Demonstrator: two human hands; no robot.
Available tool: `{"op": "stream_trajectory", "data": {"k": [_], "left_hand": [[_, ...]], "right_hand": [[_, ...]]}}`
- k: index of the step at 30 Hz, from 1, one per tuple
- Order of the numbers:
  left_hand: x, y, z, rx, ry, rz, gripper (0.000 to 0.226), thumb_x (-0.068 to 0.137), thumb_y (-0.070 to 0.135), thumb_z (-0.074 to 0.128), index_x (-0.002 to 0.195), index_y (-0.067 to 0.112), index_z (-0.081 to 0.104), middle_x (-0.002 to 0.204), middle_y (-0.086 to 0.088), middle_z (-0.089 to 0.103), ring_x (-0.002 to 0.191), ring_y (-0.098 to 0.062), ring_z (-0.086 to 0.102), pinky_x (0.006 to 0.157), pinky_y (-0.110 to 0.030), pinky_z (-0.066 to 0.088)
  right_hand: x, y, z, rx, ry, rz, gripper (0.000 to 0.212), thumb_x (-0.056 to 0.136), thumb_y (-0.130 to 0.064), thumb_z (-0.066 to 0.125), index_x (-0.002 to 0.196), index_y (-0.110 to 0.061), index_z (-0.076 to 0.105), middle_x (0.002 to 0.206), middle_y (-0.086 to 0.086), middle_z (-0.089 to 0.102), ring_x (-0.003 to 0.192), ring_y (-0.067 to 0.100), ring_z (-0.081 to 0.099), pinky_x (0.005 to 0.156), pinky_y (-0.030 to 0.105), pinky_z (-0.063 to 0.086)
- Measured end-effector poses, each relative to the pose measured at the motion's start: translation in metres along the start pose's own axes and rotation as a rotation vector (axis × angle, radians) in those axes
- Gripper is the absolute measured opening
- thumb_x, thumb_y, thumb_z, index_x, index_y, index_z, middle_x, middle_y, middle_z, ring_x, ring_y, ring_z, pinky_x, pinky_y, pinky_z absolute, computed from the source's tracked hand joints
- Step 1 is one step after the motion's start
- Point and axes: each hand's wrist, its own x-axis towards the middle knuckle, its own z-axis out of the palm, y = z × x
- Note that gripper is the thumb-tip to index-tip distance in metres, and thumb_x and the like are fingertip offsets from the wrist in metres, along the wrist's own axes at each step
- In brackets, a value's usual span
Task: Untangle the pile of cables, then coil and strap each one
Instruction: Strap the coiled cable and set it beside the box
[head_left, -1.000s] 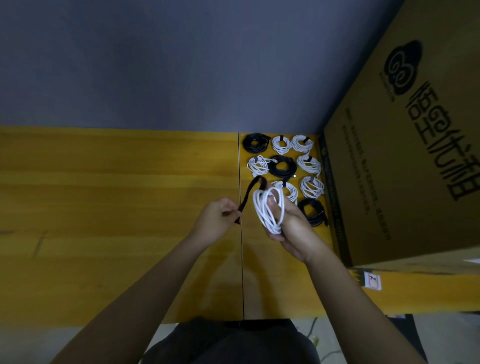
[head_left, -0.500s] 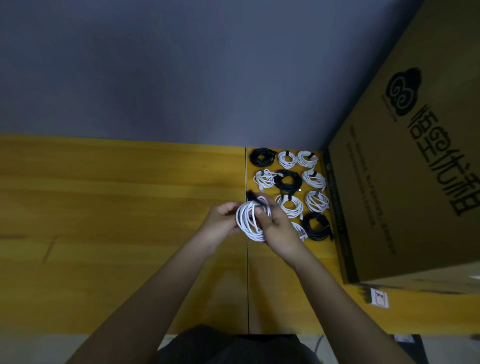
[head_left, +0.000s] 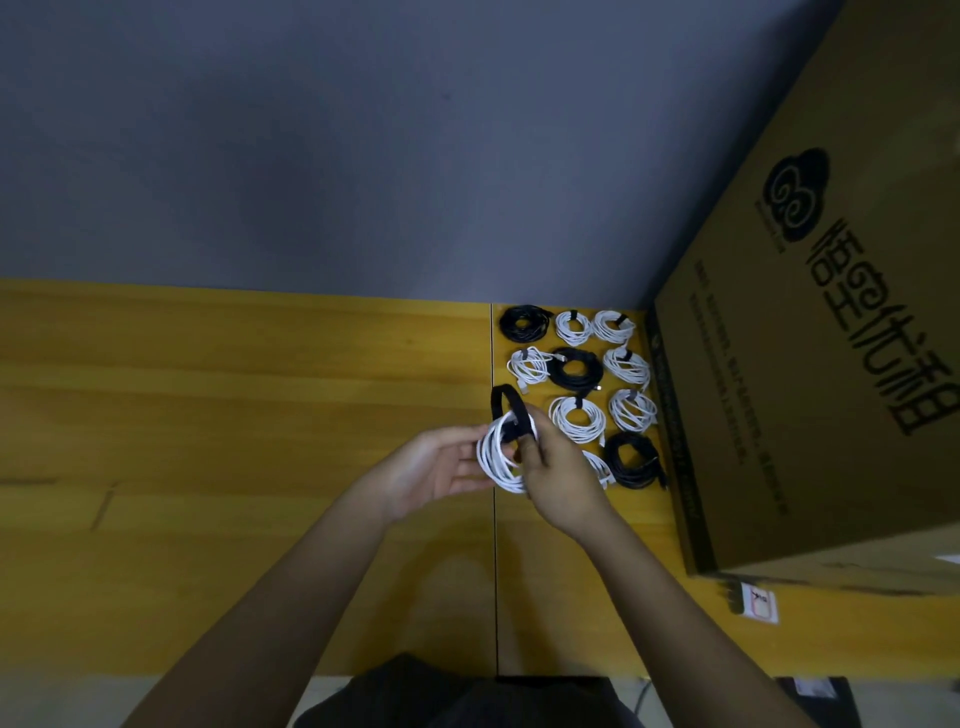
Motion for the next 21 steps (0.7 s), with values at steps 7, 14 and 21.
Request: {"op": "stream_trajectory", "data": {"k": [7, 14, 21], "left_hand": [[0.007, -0.004, 0.005, 0.141, 0.118, 0.098, 0.026, 0.089, 0.028, 0.059, 0.107, 0.012, 0.066, 0.099, -0.005, 0.074, 0.093, -0.019, 0.07, 0.081, -0.027, 0.055], [0.011, -0.001, 0.011, 0.22, 0.183, 0.156, 0.02, 0.099, 0.018, 0.047, 0.102, 0.013, 0.066, 0.082, 0.003, 0.073, 0.081, -0.012, 0.069, 0.083, -0.029, 0.053], [0.018, 0.002, 0.023, 0.397, 0.275, 0.206, 0.023, 0.102, 0.021, 0.044, 0.096, 0.016, 0.065, 0.076, 0.004, 0.069, 0.071, -0.003, 0.065, 0.067, -0.017, 0.053]], "right_hand": [[-0.003, -0.002, -0.003, -0.058, 0.007, -0.021, 0.041, 0.101, -0.016, 0.035, 0.135, -0.037, 0.041, 0.088, -0.013, 0.064, 0.067, -0.004, 0.058, 0.051, 0.016, 0.038], [-0.005, 0.005, -0.007, 0.14, -0.048, -0.041, 0.042, 0.102, -0.022, 0.035, 0.134, -0.048, 0.038, 0.08, -0.008, 0.061, 0.058, 0.012, 0.052, 0.057, 0.036, 0.045], [-0.004, 0.006, -0.013, -0.014, 0.254, -0.226, 0.042, 0.09, -0.024, 0.065, 0.131, -0.025, 0.052, 0.116, -0.015, 0.049, 0.108, -0.008, 0.048, 0.083, 0.006, 0.039]]}}
